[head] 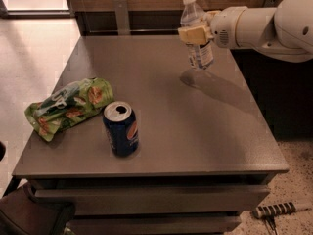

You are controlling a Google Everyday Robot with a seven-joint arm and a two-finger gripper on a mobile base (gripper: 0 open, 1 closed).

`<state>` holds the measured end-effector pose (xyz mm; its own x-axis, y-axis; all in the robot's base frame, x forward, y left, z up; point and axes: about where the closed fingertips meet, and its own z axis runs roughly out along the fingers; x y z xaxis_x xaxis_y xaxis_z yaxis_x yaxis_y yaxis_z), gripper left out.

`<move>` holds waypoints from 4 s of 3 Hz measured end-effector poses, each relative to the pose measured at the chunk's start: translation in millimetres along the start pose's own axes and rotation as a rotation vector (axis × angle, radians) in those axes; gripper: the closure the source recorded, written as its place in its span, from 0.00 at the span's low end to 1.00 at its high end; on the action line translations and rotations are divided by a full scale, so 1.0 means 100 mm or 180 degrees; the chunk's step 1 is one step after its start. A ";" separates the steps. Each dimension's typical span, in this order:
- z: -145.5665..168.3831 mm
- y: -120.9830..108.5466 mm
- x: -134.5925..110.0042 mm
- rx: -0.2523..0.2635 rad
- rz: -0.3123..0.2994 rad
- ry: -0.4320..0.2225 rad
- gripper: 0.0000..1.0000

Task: Knock blue plastic bottle over

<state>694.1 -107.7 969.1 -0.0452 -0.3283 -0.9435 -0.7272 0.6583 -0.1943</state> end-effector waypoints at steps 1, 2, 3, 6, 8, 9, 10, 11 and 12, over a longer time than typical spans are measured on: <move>-0.11 0.01 0.07 0.0052 -0.0096 0.0447 1.00; -0.02 0.17 0.23 -0.0094 -0.0238 0.0929 1.00; 0.12 0.33 0.32 -0.0276 -0.0356 0.1181 1.00; 0.97 0.56 0.76 -0.0845 -0.0601 0.1591 1.00; 0.99 0.58 0.77 -0.0862 -0.0601 0.1594 0.73; 1.00 0.60 0.78 -0.0874 -0.0601 0.1597 0.51; 1.02 0.62 0.79 -0.0887 -0.0600 0.1600 0.28; 1.04 0.64 0.80 -0.0905 -0.0600 0.1605 0.00; 1.05 0.65 0.80 -0.0907 -0.0600 0.1605 0.00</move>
Offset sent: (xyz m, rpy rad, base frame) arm -0.0207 0.0033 -0.0388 -0.3800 0.2256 0.0032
